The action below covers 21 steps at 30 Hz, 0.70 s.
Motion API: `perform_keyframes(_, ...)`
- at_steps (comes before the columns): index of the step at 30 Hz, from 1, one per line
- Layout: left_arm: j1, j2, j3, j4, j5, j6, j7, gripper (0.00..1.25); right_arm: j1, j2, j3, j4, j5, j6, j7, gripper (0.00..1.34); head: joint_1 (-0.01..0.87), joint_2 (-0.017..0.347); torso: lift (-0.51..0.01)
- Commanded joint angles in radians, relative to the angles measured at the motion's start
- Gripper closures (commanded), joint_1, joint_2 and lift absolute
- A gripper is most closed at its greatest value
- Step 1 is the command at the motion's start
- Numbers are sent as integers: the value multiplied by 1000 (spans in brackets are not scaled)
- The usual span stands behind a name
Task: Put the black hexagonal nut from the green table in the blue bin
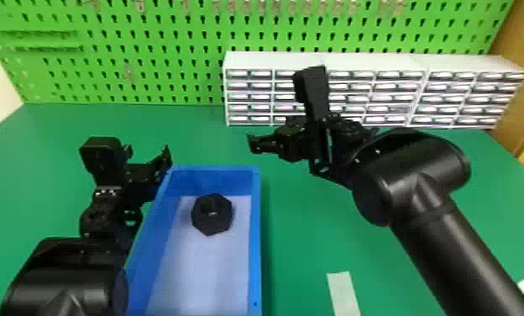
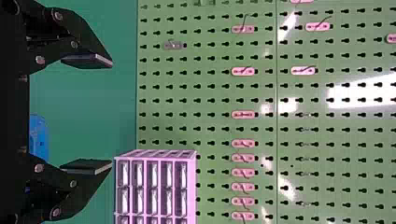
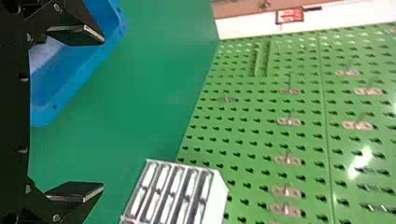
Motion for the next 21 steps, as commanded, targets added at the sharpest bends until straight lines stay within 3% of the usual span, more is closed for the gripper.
perform_keyframes(1, 0, 0, 0, -2, 2, 0, 0, 486, 35, 11, -49, 0, 15, -64, 0, 191, 686, 51, -96)
perform_keyframes(10, -5, 0, -3, -4, 3, 0, 0, 486, 93, 44, -158, 0, 61, -155, 0, 191, 686, 51, -96)
perform_keyframes(21, -12, 0, -17, -4, 3, 0, 0, 486, 158, 61, -232, 3, 144, -296, -9, 191, 686, 51, -96)
